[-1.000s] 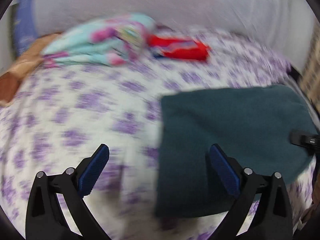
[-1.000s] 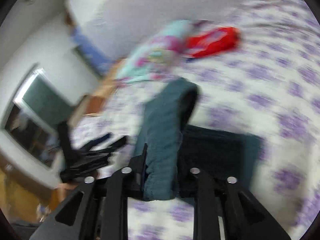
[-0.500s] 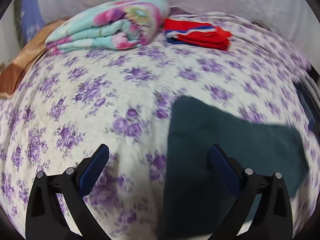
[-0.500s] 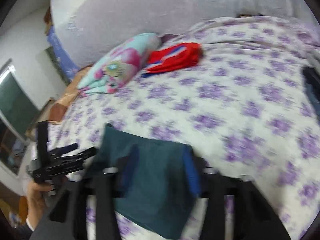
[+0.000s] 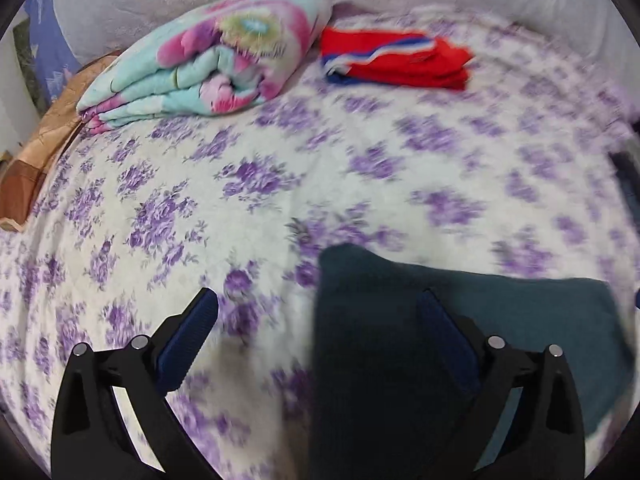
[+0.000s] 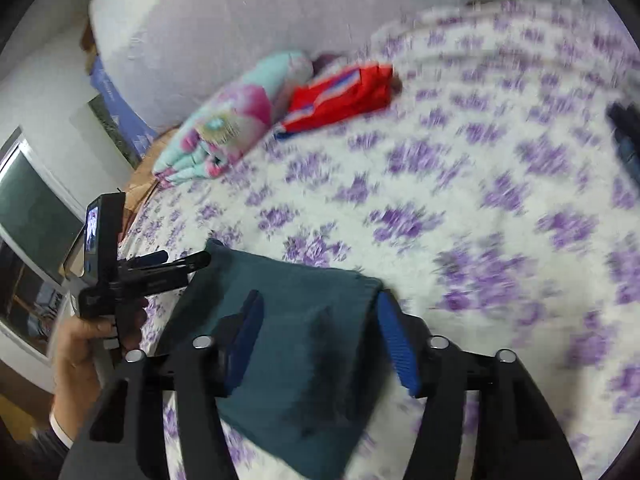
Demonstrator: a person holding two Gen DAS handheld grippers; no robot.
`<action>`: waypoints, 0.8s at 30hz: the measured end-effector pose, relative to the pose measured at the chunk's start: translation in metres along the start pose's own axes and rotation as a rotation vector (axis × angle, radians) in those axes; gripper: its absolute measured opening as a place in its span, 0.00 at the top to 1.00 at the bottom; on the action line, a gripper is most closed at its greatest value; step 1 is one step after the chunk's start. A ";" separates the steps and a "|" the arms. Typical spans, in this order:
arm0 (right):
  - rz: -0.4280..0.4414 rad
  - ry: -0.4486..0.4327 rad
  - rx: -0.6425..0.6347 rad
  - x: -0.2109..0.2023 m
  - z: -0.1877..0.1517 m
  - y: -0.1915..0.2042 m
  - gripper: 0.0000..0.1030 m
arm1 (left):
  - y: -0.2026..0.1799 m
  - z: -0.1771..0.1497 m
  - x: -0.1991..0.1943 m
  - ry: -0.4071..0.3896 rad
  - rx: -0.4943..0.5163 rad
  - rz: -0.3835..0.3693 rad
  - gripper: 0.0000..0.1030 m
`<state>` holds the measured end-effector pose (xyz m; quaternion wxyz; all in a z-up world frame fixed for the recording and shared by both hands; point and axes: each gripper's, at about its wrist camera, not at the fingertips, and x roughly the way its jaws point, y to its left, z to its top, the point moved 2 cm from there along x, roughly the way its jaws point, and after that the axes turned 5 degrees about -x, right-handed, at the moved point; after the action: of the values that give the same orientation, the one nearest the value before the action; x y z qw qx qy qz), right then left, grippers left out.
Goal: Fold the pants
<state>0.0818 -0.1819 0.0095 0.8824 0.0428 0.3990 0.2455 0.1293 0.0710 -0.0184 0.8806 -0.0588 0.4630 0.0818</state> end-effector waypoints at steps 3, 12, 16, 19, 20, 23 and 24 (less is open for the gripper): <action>-0.017 0.037 0.006 -0.006 -0.018 -0.010 0.41 | -0.002 -0.013 -0.015 -0.021 -0.013 -0.021 0.05; 0.088 0.107 0.080 0.016 -0.046 -0.009 0.47 | -0.016 -0.061 0.003 0.049 0.025 -0.028 0.04; 0.049 0.134 0.064 0.030 -0.044 0.001 0.79 | -0.013 -0.068 0.004 0.016 0.013 -0.029 0.04; 0.060 0.101 0.074 0.016 -0.042 0.005 0.80 | -0.009 -0.066 0.006 0.039 -0.004 -0.051 0.04; 0.077 0.080 0.076 0.007 -0.041 0.008 0.80 | -0.008 -0.065 0.005 0.046 -0.007 -0.054 0.04; 0.090 0.049 0.045 -0.021 -0.043 0.016 0.90 | -0.006 -0.062 -0.002 0.033 -0.008 -0.055 0.04; 0.064 0.067 0.041 -0.023 -0.047 0.014 0.89 | -0.006 -0.061 -0.002 0.025 0.007 -0.043 0.04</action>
<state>0.0292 -0.1859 -0.0028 0.8591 0.0656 0.4319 0.2667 0.0799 0.0539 -0.0508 0.8764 -0.0667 0.4731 0.0607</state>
